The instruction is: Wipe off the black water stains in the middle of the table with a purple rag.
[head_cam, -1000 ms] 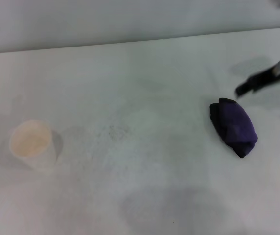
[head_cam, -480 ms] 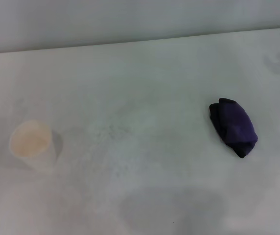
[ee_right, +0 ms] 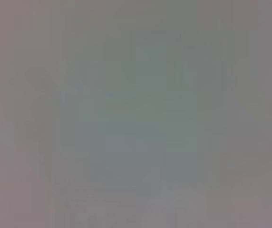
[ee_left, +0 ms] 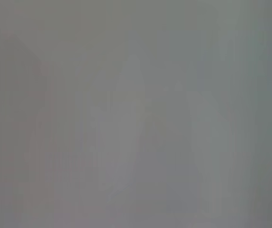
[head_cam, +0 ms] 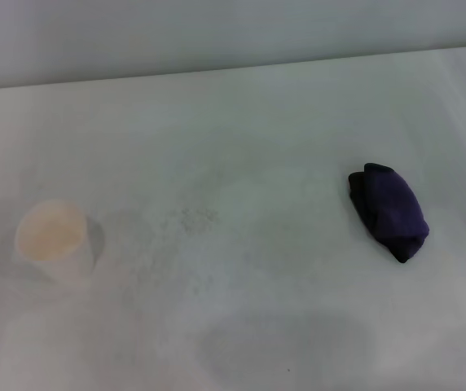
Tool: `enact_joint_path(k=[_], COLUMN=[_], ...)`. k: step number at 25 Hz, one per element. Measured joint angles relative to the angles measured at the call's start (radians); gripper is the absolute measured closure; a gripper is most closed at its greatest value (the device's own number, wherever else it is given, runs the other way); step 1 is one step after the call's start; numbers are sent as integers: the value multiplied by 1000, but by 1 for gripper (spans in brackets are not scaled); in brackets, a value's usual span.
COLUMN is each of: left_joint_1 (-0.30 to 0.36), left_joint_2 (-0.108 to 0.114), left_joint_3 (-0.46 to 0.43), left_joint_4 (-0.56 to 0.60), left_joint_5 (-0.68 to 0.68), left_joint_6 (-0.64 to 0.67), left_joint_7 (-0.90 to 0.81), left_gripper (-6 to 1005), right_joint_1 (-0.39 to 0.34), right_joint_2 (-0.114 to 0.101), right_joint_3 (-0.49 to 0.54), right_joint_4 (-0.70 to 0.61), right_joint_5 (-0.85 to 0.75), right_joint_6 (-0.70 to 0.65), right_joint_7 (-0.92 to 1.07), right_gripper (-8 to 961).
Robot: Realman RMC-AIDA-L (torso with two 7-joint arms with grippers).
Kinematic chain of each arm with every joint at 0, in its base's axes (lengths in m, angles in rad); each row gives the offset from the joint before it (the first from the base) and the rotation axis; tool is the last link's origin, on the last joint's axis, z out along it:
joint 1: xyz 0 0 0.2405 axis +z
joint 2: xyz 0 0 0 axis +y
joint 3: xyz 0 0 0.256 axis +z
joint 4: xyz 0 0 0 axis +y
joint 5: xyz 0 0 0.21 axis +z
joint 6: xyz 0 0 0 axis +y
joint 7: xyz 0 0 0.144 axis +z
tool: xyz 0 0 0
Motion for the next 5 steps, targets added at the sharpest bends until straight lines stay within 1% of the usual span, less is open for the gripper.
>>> enact_joint_path(k=[2, 5], left_joint_1=[-3, -12], left_joint_2=[-3, -3], left_joint_3=[0, 1], left_joint_4=[-16, -42], left_joint_5=[-2, -7], left_joint_6=[-11, -34], left_joint_7=[0, 0], left_gripper=[111, 111], right_joint_1=[6, 19], right_joint_2=[0, 2], right_joint_3=[43, 78], right_joint_4=[119, 256], right_joint_5=[154, 319], right_joint_6=[58, 145], right_joint_7=[-216, -474], right_gripper=[448, 448])
